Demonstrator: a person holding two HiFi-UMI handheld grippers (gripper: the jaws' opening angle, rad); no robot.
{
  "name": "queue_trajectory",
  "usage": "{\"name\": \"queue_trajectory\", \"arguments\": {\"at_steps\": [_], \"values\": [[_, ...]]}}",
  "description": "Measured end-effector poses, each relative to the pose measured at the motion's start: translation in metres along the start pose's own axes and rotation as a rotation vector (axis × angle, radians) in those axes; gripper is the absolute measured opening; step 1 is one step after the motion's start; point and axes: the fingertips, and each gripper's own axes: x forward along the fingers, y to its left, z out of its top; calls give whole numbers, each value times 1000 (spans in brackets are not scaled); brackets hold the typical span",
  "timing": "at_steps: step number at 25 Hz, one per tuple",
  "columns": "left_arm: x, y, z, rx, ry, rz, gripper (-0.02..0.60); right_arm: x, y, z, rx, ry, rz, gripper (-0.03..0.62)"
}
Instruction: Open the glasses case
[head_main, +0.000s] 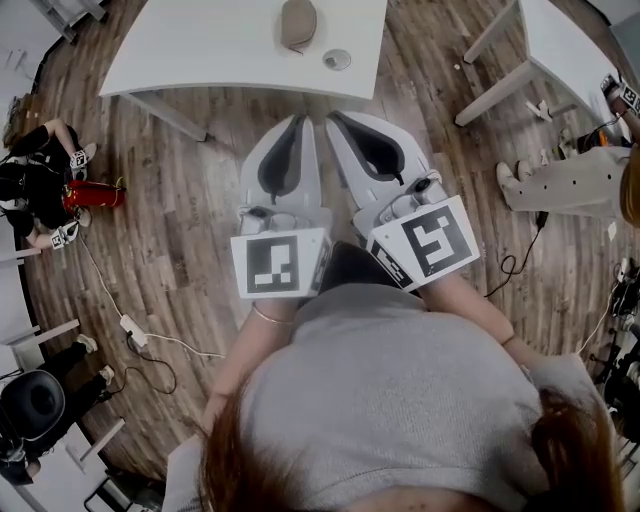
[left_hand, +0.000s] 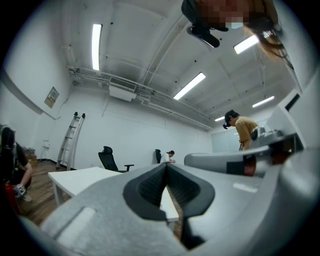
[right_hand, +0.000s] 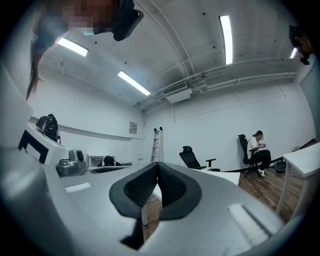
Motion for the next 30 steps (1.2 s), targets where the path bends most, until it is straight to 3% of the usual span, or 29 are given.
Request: {"name": "queue_trajectory", "arguments": {"at_steps": [7, 18, 30], "values": [[-66, 1, 1, 4, 24, -28, 2, -32, 52, -6, 9, 5, -55, 3], [-180, -24, -4, -30, 78, -133, 2, -111, 143, -23, 58, 34, -184, 3], [-219, -53, 8, -56, 49, -134, 2, -145, 174, -13, 49, 18, -116, 5]]}}
